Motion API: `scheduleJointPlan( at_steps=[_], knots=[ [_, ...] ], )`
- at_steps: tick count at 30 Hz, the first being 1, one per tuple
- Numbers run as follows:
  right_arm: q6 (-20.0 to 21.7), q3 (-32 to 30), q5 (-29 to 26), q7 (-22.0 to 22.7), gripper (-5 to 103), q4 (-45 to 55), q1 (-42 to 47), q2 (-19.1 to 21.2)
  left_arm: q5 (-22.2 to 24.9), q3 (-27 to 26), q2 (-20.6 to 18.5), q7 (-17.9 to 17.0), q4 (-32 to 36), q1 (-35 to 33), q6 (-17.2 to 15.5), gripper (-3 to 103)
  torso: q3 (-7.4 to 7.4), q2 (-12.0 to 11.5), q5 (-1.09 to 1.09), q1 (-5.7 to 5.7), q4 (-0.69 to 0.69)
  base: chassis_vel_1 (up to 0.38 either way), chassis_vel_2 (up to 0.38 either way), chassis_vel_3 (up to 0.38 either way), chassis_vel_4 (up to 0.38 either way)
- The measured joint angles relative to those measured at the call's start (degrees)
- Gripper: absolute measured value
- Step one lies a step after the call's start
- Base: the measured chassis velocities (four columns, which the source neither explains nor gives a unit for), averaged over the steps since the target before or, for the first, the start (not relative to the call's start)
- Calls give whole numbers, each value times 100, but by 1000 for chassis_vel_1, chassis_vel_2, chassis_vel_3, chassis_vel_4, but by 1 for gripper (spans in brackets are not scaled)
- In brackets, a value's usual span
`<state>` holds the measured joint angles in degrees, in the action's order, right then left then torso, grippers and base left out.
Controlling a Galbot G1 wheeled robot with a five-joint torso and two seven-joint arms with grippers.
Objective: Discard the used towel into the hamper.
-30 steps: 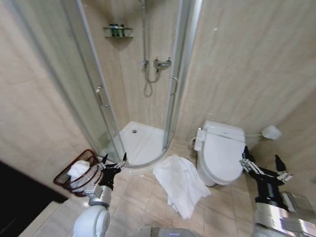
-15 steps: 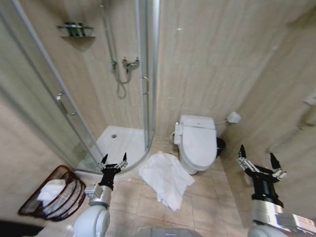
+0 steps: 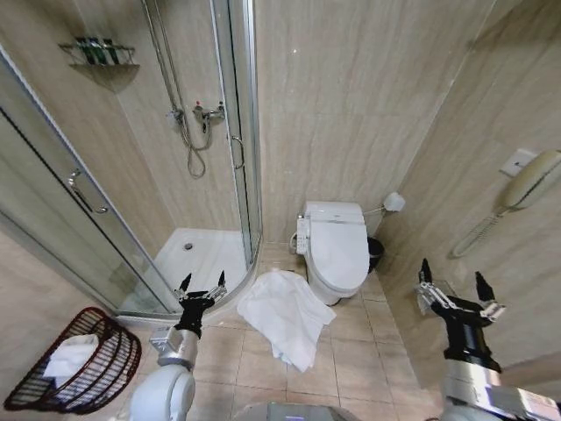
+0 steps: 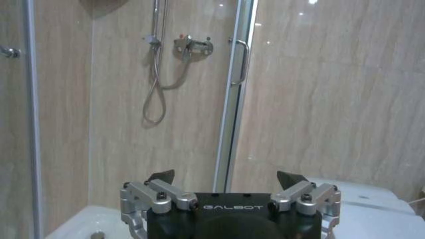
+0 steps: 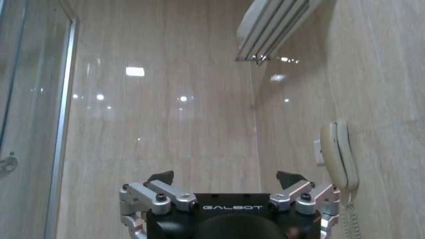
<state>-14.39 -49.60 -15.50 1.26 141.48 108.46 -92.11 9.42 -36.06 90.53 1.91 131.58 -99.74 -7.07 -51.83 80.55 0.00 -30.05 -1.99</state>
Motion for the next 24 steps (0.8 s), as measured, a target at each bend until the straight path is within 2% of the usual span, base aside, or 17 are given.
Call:
scheduleJointPlan(
  at_steps=[6, 17, 24],
  knots=[
    [55, 157, 149, 119, 100, -40, -98, 36, 0, 0, 0, 0, 0, 0, 0, 100, 127, -236, 0, 111, 0, 0, 0, 0, 0],
    [275, 131, 60, 138, 100, -290, -355, 143, 0, 0, 0, 0, 0, 0, 0, 100, 338, -632, 0, 294, 0, 0, 0, 0, 0],
    [315, 451, 68, 105, 100, -620, -525, 210, 0, 0, 0, 0, 0, 0, 0, 100, 461, -857, 1, 395, 0, 0, 0, 0, 0]
  ],
)
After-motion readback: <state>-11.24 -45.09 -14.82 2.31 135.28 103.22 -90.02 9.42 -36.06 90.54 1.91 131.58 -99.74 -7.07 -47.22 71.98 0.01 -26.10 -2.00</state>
